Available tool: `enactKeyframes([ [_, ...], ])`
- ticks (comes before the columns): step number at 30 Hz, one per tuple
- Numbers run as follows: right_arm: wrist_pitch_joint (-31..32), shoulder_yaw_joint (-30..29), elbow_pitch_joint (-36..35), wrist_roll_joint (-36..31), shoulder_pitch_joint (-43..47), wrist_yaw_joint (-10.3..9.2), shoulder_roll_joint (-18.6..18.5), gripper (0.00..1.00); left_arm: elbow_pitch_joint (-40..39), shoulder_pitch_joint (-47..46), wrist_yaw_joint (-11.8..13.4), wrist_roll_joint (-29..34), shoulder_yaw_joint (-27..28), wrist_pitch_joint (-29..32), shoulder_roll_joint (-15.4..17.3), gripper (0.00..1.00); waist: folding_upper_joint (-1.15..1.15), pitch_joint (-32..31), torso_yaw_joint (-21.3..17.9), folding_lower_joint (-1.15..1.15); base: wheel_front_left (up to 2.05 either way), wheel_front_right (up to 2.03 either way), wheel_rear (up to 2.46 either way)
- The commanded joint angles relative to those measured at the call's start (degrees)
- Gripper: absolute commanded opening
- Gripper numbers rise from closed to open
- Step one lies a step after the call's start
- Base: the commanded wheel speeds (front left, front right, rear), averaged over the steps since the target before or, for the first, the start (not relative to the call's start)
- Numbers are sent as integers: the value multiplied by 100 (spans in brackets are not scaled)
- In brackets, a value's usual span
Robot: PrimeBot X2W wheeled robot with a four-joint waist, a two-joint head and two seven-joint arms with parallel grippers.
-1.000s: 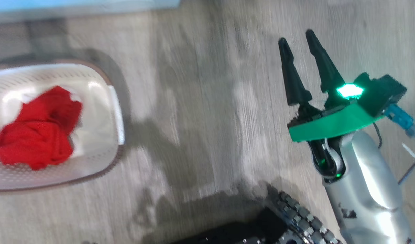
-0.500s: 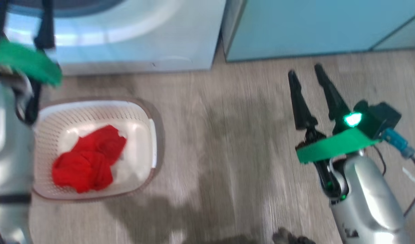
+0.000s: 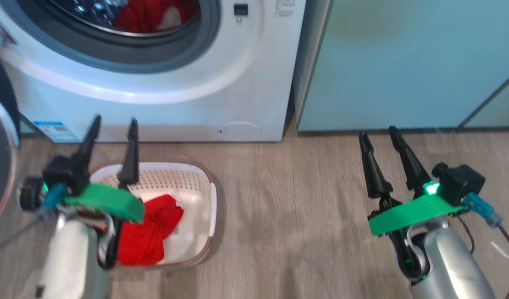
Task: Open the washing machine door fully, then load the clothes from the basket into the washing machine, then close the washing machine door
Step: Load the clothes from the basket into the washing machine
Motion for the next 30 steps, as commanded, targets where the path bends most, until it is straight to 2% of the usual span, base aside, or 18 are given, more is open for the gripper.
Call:
enactKeyframes([
  [1,-51,129,-156,-32,0,0,18,100,-299,-9,40,74,224,-28,29,100,-1,-225,106,1,0,0,0],
  [7,-51,176,-107,-12,209,0,1,100,-862,613,154,289,451,-28,-260,100,-1,-529,162,1,0,0,0],
  [10,-51,214,-99,16,279,0,4,100,-1108,877,145,154,576,-28,-380,100,-1,-617,164,1,0,0,0],
  [17,-51,286,-41,-7,390,0,12,100,-1219,1259,97,341,496,-28,-439,100,-1,-729,147,1,0,0,0],
  [30,-51,278,-72,62,384,0,24,100,-1100,1299,246,190,236,-28,-454,100,-1,-702,162,1,0,0,0],
])
